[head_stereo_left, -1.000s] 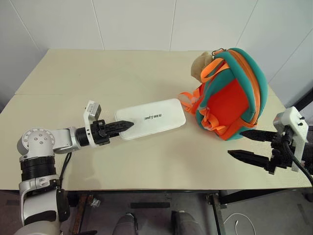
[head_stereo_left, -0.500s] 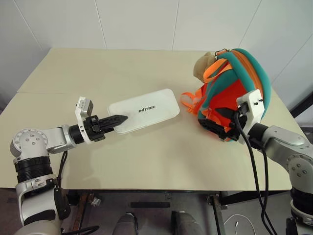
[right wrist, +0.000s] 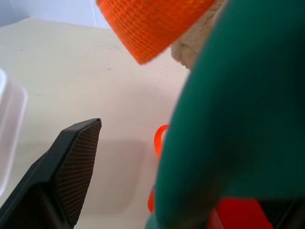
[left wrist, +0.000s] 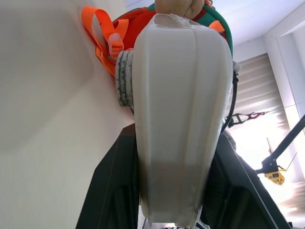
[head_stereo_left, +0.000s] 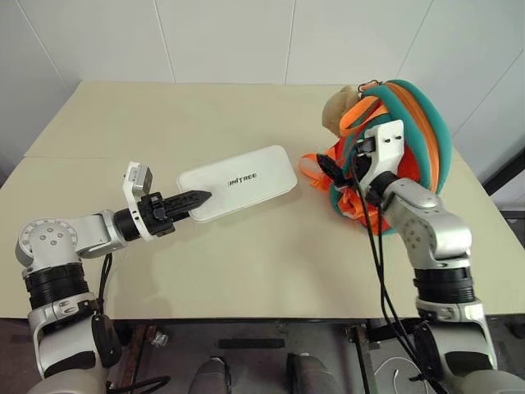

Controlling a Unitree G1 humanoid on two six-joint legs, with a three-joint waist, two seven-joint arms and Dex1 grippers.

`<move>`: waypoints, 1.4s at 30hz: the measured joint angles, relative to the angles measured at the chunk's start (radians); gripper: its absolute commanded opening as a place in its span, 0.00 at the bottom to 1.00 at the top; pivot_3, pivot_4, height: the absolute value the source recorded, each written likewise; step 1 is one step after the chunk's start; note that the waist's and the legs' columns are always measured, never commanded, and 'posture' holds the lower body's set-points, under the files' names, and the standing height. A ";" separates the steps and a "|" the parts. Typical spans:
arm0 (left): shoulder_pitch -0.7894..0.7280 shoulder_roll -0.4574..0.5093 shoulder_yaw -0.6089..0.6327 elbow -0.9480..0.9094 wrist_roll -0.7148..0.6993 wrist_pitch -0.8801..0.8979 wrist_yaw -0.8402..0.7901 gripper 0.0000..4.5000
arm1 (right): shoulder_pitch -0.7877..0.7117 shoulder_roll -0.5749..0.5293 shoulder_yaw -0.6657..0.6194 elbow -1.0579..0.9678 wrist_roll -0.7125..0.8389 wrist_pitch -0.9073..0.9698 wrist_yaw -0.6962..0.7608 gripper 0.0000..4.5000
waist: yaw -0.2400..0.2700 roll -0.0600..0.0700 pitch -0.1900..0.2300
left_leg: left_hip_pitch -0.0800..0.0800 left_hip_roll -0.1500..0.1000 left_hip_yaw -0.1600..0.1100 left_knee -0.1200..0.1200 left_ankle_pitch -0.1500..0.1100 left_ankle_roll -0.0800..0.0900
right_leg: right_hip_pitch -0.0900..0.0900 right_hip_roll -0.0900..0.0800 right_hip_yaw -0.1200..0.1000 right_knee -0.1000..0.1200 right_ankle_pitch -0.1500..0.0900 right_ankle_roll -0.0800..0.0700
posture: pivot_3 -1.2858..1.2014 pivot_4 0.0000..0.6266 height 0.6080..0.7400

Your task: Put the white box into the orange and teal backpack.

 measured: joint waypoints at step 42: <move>-0.033 0.320 0.007 0.182 0.128 -0.215 -0.219 0.28 | -0.063 -0.223 -0.014 -0.465 0.803 0.577 0.548 0.00 | -0.020 0.000 0.000 | -0.001 0.001 0.001 -0.003 -0.002 0.002 | -0.002 0.000 -0.002 -0.003 -0.001 -0.002 | 0.52 0.24 1.00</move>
